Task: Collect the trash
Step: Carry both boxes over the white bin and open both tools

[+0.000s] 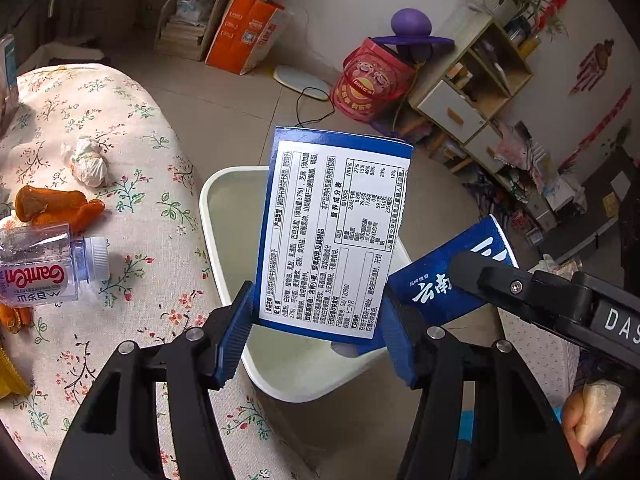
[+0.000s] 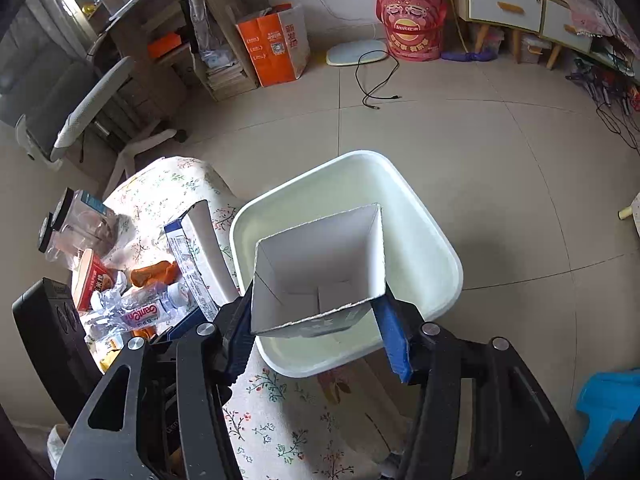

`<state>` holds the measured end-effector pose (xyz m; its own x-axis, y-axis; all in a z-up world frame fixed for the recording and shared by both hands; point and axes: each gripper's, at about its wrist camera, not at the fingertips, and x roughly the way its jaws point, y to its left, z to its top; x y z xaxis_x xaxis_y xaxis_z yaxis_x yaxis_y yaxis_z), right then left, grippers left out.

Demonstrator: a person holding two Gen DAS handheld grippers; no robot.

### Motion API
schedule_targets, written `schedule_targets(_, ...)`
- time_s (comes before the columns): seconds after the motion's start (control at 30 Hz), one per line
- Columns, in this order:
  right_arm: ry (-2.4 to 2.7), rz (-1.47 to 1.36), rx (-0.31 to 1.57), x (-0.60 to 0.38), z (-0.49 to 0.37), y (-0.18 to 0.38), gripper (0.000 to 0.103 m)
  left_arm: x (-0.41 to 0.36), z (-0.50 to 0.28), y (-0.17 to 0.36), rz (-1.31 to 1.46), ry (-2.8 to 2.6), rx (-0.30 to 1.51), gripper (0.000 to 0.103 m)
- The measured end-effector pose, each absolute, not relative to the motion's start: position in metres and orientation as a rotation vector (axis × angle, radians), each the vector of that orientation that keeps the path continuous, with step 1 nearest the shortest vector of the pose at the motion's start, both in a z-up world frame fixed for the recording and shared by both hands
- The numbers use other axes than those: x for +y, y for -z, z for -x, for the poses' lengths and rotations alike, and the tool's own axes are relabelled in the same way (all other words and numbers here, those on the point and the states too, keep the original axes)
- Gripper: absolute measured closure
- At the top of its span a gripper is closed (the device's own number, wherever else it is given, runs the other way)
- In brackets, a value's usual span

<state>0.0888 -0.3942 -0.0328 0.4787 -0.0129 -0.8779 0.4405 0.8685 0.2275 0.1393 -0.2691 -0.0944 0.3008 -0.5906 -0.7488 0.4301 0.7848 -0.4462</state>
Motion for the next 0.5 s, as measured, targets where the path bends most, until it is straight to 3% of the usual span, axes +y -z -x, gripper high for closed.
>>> schedule_targets(0.2,0.316,-0.396,1.048,-0.400,-0.116,0.037,0.050,-0.276,-0.160,0.124,0.183,0.663,1.164,0.039)
schedule_targets(0.23,0.307,-0.403,1.052,-0.402,-0.118,0.038,0.049,-0.273,-0.160,0.123,0.182,0.661,1.163,0.034)
schedule_targets(0.27,0.298,-0.410,1.055,-0.401,-0.119,0.039,0.043,-0.271,-0.160,0.122,0.180,0.656,1.158,0.029)
schedule_targets(0.33,0.293,-0.411,1.039,-0.400,-0.118,0.035,0.026,-0.263,-0.157,0.117,0.183,0.654,1.149,0.029)
schedule_targets(0.5,0.308,-0.379,1.010,-0.395,-0.119,0.028,0.025,-0.231,-0.149,0.095,0.196,0.615,1.111,0.029)
